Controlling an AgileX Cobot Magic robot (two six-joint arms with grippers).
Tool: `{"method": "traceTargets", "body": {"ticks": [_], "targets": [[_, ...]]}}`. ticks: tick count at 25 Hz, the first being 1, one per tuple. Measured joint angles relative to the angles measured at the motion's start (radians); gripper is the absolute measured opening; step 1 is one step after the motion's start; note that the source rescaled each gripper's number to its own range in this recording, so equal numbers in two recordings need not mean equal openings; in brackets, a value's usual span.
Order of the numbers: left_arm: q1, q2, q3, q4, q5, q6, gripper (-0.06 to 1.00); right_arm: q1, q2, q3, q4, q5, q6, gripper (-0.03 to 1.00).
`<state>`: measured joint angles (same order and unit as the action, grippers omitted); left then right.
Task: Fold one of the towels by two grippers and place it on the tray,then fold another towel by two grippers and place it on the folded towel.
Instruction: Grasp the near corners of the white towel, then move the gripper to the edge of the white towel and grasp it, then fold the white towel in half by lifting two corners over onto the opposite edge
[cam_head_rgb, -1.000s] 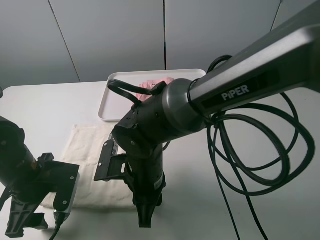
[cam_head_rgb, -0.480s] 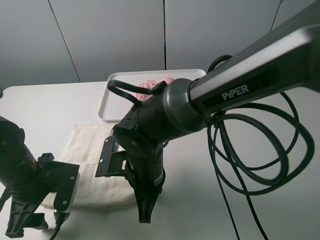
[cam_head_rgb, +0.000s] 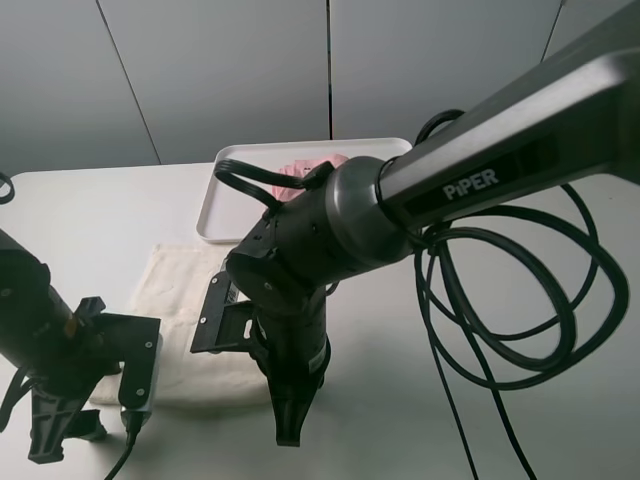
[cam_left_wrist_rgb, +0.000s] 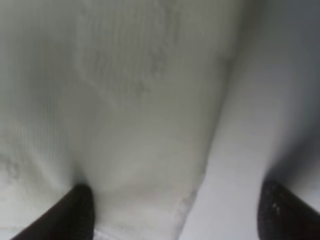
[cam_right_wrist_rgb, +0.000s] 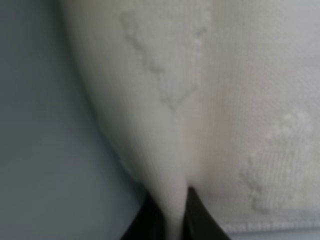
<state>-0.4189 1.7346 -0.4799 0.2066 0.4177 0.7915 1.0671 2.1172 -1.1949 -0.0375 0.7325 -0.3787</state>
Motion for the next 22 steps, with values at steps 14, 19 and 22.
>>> {"method": "traceTargets", "body": {"ticks": [14,19,22], "targets": [[0.0,-0.006,-0.002,0.052,-0.027,-0.027,0.01,0.0,0.0,0.0,0.023,0.002,0.0,0.0],[0.0,-0.044,0.012,0.052,-0.049,-0.046,0.0,0.0,0.0,0.0,0.025,0.007,0.009,0.0],[0.0,-0.08,0.015,0.052,-0.052,-0.068,0.0,0.0,-0.002,0.0,0.025,0.007,0.022,0.0]]}}
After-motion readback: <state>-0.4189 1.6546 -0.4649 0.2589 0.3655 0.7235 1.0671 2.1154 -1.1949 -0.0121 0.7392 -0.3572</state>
